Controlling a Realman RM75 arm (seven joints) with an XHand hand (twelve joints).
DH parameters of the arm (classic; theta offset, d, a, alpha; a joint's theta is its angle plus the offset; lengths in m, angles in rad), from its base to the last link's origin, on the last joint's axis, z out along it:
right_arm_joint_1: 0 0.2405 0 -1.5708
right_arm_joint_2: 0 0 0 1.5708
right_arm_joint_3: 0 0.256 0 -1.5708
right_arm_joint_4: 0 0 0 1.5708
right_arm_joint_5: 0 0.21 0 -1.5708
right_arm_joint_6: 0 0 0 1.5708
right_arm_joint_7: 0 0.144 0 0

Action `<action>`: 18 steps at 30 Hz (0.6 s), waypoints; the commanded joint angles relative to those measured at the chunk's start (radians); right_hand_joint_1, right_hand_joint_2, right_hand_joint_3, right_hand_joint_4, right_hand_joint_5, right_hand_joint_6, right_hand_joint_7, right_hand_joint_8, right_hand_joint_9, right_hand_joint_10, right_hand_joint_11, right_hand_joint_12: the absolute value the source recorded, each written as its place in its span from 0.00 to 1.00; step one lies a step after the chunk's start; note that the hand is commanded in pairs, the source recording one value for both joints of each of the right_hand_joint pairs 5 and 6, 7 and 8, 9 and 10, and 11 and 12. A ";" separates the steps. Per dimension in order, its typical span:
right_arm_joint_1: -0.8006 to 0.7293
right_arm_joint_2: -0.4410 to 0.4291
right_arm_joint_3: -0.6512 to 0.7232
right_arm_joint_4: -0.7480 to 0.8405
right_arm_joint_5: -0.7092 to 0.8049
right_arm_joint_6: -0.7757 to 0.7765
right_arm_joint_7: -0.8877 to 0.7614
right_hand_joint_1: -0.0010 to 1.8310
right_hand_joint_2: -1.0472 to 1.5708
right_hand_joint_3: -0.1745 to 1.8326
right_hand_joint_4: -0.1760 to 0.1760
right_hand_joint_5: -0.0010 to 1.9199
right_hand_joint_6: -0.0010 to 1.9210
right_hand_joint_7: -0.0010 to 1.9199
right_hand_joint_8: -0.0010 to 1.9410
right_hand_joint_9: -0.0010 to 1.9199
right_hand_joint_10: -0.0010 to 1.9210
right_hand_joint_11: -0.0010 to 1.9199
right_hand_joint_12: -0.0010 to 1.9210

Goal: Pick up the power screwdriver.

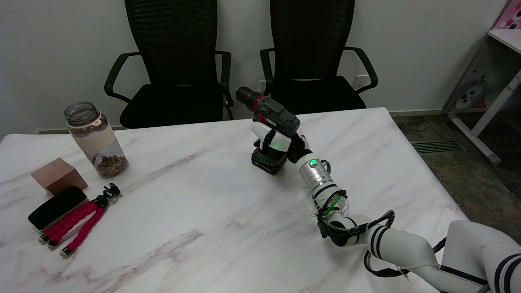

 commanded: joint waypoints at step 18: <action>0.033 0.054 -0.008 -0.091 -0.005 0.014 0.010 0.45 0.65 0.50 0.51 0.69 0.69 0.69 0.68 1.00 1.00 1.00 1.00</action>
